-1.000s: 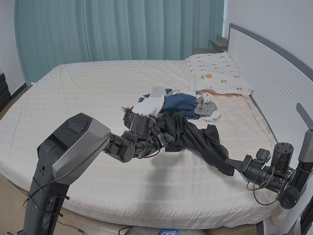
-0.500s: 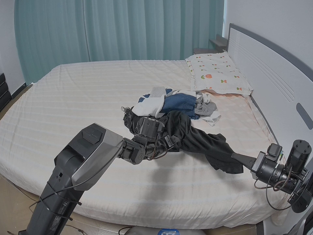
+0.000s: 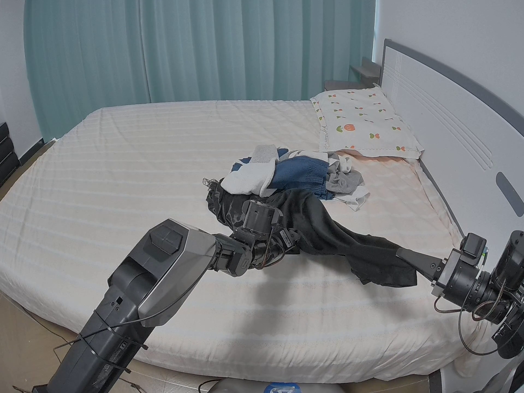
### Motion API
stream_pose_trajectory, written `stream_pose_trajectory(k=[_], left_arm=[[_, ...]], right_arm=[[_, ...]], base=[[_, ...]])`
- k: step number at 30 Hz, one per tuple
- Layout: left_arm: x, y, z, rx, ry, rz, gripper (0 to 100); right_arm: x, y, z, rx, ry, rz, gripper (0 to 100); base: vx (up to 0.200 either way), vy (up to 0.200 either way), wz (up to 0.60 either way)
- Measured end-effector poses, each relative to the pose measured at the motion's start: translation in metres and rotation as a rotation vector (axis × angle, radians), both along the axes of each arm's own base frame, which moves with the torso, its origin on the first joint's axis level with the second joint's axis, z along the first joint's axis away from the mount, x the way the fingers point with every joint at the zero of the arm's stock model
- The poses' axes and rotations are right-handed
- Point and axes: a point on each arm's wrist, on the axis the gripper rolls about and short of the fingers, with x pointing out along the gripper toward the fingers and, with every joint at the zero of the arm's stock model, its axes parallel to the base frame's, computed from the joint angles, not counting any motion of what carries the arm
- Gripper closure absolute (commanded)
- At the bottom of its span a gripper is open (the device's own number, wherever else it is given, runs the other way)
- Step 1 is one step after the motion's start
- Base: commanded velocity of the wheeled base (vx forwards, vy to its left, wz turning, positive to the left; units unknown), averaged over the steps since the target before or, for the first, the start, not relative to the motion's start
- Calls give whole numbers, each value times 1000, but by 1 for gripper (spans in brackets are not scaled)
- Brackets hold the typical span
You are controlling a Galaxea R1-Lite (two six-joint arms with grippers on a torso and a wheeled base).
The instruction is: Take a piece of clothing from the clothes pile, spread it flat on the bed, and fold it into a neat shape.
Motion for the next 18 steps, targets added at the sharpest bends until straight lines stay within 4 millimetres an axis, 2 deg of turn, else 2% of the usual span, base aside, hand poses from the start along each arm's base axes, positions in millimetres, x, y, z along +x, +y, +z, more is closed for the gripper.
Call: stream_pose_trajectory(k=[11,18], left_arm=[[4,3,-12,-7,-14,16,100],[0,7,-10,-6,46,61,100]], right_arm=[[-3,0,4,7,-18,15,100],[-1,-2,1,4,-3,7,100]], base=[[0,0,0],[0,0,0]])
